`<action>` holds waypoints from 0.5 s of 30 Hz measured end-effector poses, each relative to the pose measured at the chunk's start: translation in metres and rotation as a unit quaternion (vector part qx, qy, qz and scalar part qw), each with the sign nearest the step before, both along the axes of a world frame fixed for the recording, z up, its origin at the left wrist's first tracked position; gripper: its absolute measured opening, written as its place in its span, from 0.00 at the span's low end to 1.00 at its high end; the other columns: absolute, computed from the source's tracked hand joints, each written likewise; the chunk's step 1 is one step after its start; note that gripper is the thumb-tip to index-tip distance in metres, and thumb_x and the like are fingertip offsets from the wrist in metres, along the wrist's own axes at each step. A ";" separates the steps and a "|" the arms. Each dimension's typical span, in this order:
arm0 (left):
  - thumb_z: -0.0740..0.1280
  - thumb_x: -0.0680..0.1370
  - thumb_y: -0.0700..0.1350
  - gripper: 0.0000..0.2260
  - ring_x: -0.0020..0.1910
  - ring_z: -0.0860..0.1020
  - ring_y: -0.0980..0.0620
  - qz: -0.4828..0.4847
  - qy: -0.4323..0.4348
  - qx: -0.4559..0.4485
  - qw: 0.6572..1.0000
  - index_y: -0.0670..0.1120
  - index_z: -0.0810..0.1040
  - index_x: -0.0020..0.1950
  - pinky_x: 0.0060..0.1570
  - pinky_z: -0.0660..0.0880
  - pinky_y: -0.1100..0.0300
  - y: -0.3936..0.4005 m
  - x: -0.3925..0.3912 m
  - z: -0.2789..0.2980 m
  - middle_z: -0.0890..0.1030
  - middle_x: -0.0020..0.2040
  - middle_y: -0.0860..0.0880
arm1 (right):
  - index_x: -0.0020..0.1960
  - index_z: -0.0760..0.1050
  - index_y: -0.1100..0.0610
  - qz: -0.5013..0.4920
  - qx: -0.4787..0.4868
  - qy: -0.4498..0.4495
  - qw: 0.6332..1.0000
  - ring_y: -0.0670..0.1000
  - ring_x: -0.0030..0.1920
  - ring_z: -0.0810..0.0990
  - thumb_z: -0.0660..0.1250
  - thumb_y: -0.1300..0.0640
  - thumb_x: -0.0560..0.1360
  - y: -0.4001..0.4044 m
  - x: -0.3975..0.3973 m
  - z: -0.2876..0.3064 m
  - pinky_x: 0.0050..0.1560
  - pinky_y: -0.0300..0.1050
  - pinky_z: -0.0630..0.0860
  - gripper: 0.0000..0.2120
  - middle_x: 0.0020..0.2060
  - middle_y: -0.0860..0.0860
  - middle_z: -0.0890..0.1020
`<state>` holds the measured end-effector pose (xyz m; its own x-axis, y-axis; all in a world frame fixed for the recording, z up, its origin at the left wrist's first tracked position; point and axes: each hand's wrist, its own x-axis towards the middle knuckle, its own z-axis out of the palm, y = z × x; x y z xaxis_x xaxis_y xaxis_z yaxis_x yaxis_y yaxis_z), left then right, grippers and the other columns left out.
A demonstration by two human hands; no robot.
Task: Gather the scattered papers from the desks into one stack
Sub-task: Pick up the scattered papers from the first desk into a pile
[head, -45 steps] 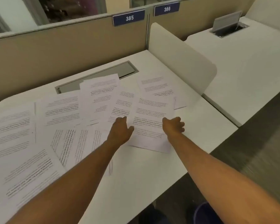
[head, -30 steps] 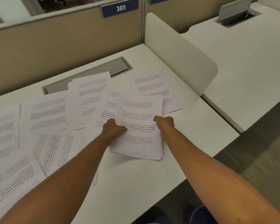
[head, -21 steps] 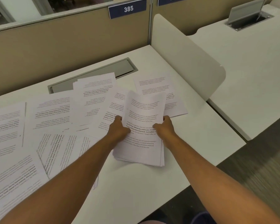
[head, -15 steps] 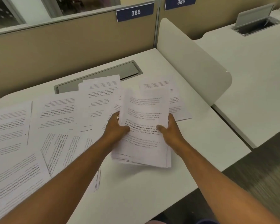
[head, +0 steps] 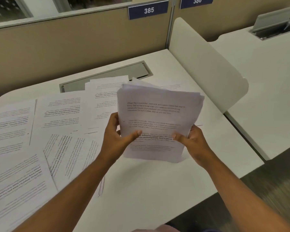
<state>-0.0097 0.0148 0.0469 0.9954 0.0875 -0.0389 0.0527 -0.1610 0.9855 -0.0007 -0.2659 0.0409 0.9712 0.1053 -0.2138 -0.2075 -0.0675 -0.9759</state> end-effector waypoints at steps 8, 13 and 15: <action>0.85 0.67 0.53 0.35 0.62 0.86 0.48 -0.072 -0.032 -0.029 0.997 0.57 0.77 0.73 0.51 0.88 0.52 0.011 0.022 0.026 0.87 0.61 0.52 | 0.65 0.83 0.46 0.035 0.027 -0.006 0.999 0.56 0.62 0.87 0.75 0.60 0.79 -0.008 0.011 0.018 0.60 0.51 0.85 0.17 0.60 0.53 0.88; 0.85 0.69 0.57 0.18 0.44 0.87 0.68 0.013 -0.062 0.084 0.994 0.59 0.84 0.54 0.42 0.86 0.66 0.006 0.027 0.034 0.88 0.46 0.64 | 0.68 0.80 0.51 0.028 -0.027 -0.043 0.998 0.50 0.60 0.88 0.72 0.62 0.82 -0.001 0.016 0.027 0.61 0.50 0.86 0.16 0.61 0.50 0.88; 0.82 0.73 0.52 0.14 0.43 0.86 0.70 0.044 -0.089 0.097 0.990 0.56 0.84 0.55 0.44 0.86 0.67 -0.001 0.021 0.030 0.86 0.48 0.61 | 0.70 0.79 0.56 0.009 -0.052 -0.069 0.996 0.48 0.59 0.88 0.70 0.63 0.83 0.008 0.014 0.027 0.61 0.46 0.86 0.16 0.60 0.50 0.87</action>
